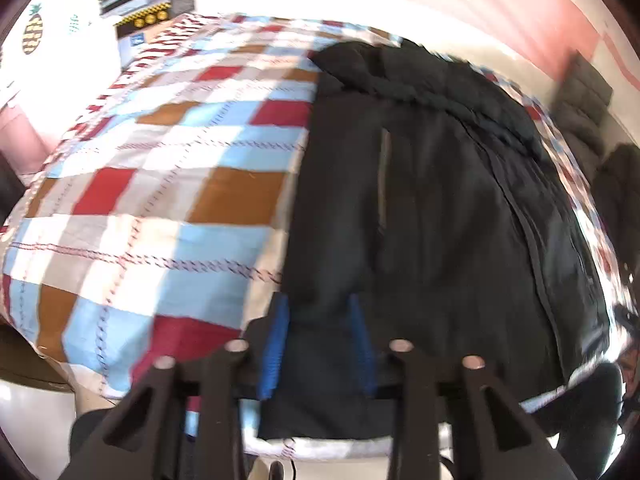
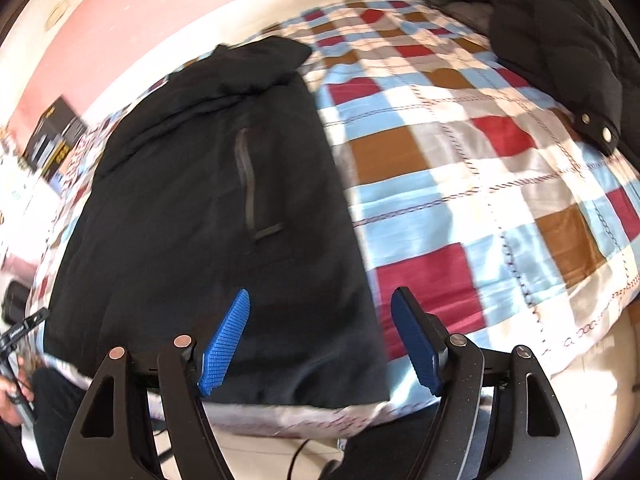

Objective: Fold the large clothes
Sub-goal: 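Open both tools and move them back to the jacket hem, then grasp the jacket hem with both tools and lift it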

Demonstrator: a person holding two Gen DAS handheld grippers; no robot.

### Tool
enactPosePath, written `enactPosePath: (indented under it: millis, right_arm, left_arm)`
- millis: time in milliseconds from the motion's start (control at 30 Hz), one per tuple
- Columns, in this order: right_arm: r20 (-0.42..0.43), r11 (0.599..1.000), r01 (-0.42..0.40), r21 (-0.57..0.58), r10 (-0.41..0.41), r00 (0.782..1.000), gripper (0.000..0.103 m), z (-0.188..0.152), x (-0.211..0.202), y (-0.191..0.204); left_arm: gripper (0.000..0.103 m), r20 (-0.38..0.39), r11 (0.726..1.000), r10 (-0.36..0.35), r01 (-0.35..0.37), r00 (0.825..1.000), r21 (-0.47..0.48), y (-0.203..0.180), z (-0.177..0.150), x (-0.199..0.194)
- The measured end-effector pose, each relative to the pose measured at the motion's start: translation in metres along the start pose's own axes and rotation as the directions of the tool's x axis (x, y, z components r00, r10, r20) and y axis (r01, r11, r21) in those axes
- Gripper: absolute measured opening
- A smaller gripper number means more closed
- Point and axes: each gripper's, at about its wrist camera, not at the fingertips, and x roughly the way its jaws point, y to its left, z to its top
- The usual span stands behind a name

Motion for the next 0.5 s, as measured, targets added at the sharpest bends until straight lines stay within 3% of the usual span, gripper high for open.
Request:
enactPosePath:
  millis: [133,267,367,500]
  right_arm:
    - [-0.062,0.995,-0.064,0.074,0.068,0.996,0.074,0.003,0.015,-0.018]
    - [-0.149,0.984,-0.129,0.125,0.147,0.978,0.074,0.001,0.036,-0.023]
    - [-0.182,0.976,-0.150,0.155,0.178,0.967,0.074,-0.001,0.044,-0.023]
    - [-0.208,0.980,-0.161,0.116,0.183,0.961,0.075,-0.004,0.043,-0.012]
  left_arm:
    - [0.048,-0.019,0.998,0.000,-0.002,1.000,-0.064,0.021,0.004,0.005]
    - [0.048,-0.104,0.991,-0.083,0.071,0.991,-0.111,0.031,-0.006,0.026]
    - [0.049,-0.123,0.981,-0.142,0.123,0.982,-0.150,0.028,-0.014,0.032]
    - [0.048,-0.116,0.988,-0.134,0.124,0.984,-0.095,0.005,-0.022,0.028]
